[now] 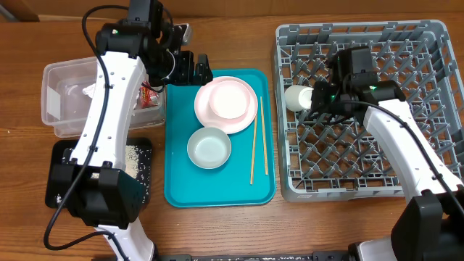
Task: Sort waste into correct bins and load items into the dishwasher
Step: 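Lower the cup into the grey rack and open the right gripper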
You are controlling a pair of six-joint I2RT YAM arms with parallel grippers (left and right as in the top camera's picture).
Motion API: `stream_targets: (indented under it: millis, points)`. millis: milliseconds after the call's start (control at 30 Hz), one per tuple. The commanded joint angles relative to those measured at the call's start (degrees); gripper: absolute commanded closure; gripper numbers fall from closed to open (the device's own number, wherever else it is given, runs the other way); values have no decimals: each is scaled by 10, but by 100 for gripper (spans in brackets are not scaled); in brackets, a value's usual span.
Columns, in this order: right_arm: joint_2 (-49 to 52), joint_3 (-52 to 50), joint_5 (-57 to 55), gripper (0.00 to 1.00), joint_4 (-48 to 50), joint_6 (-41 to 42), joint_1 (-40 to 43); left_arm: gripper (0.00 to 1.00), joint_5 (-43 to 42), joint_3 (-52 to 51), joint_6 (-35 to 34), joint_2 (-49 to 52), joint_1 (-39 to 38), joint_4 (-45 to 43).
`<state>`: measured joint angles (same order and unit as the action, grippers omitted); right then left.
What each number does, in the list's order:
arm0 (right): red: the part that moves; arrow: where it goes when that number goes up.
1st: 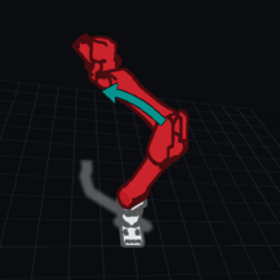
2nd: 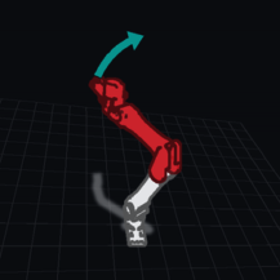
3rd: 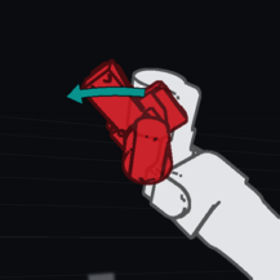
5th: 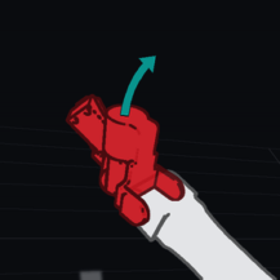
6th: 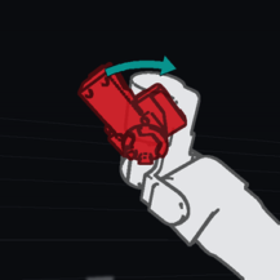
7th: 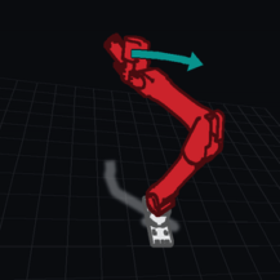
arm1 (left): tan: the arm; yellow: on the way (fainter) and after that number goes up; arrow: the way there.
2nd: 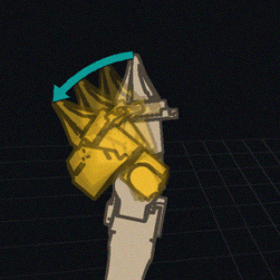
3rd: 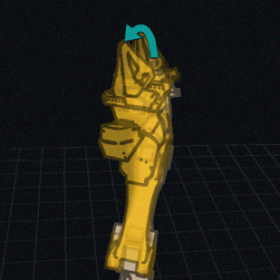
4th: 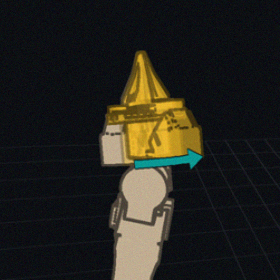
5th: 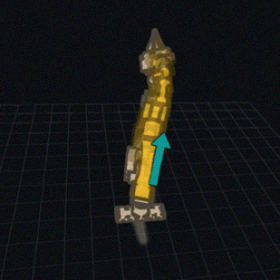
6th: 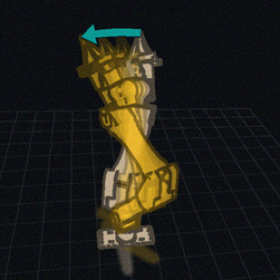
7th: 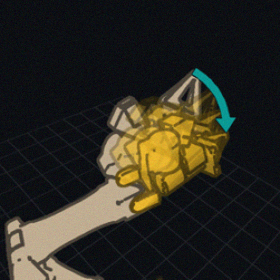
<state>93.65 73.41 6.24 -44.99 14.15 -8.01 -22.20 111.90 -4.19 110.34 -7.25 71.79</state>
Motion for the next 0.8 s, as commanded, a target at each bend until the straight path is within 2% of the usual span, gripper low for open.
stream_targets:
  millis: [0,767]
  points:
    - [-7,6,-26,93,6,12,-2,0,8,-1,-12,-4,5,0]
    - [55,-1,-36,96,-12,37,-2,0,8,-1,-23,-4,5,-1]
